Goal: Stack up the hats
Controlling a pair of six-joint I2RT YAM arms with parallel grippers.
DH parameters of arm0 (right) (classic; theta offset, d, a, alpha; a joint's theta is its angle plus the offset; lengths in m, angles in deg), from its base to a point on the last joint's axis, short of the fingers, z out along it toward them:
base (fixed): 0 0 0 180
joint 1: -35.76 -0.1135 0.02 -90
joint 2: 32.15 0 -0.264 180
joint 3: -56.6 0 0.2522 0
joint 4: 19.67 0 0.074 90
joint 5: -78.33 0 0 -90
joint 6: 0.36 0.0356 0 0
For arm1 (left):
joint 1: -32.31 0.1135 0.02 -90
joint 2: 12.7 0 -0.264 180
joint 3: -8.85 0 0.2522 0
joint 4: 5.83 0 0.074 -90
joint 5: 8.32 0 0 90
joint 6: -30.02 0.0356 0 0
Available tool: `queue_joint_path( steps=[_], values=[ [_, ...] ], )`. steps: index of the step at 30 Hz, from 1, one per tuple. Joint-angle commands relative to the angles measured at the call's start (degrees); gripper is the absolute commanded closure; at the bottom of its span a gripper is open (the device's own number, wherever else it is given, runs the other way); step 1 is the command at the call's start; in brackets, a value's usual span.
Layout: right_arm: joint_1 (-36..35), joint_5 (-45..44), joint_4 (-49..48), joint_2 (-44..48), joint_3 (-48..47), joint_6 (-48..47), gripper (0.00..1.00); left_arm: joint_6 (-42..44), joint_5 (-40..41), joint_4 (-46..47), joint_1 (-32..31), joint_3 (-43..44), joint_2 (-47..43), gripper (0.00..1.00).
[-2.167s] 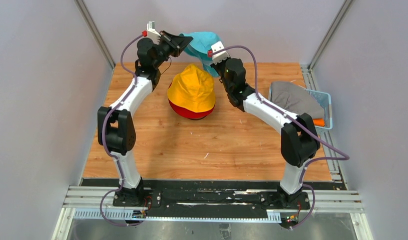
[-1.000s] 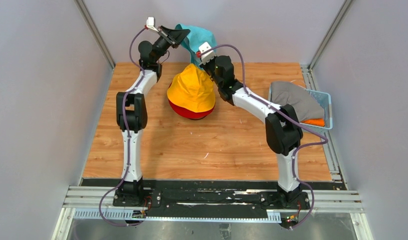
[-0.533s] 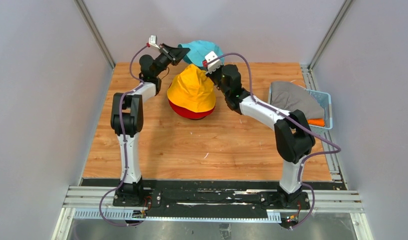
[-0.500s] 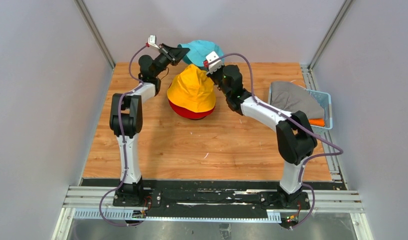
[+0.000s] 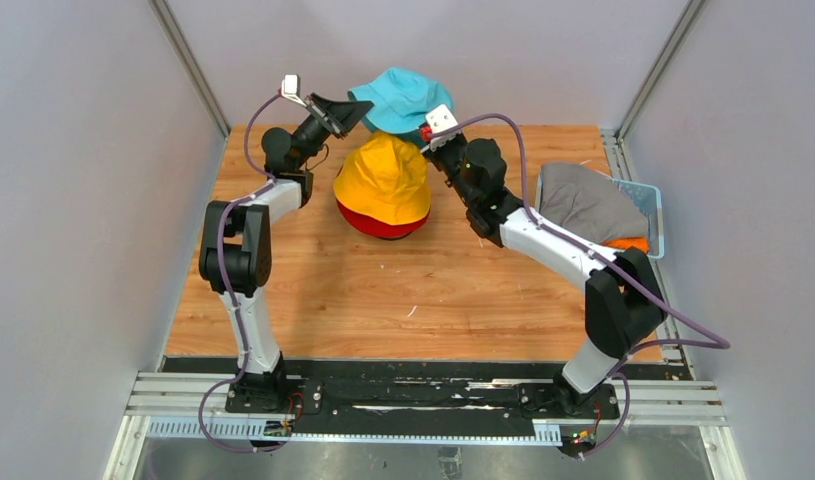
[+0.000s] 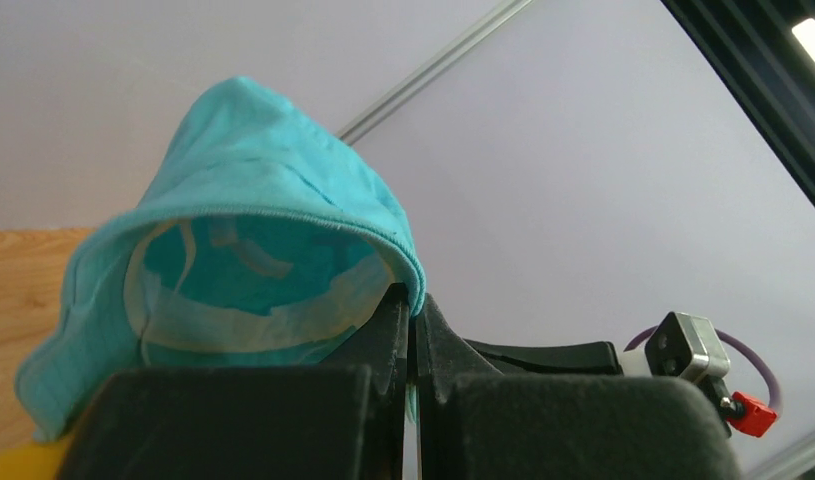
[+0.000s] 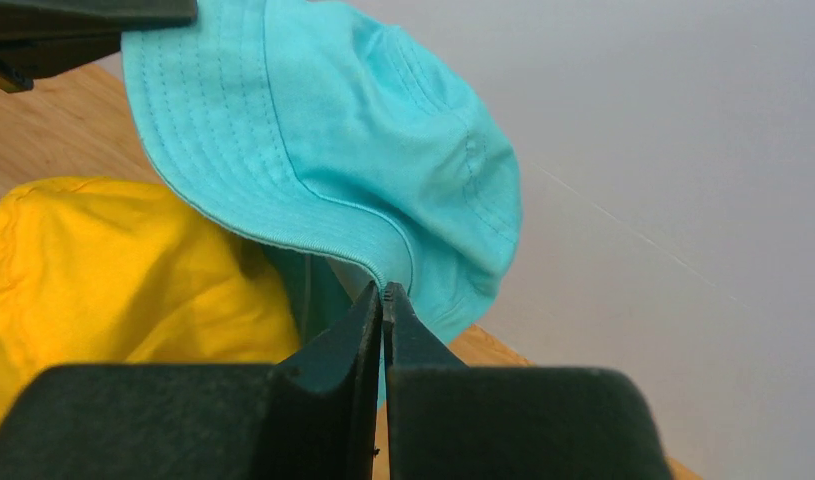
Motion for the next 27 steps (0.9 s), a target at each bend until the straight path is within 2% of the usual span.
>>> queue_joint_path(
  steps=[1,9,16,27],
  values=[
    [-2.5,-1.7,-2.5,4.3,3.4,0.7,0.99,-0.8,-0.9,6.6,0.1,-6.4,-4.5,1.0],
    [-6.9,-3.3,-1.9,11.2,10.3,0.9,0.99,3.8,0.5,7.3,0.2,-21.7,-15.1,1.0],
    [-11.2,-4.0,-0.9,13.4,14.4,1.1,1.0,9.7,3.3,4.4,0.3,-35.0,-24.8,1.0],
    [-16.3,-6.3,-2.2,13.0,21.4,1.0,0.99,17.6,8.8,1.6,0.4,-47.8,-29.9,1.0]
  ],
)
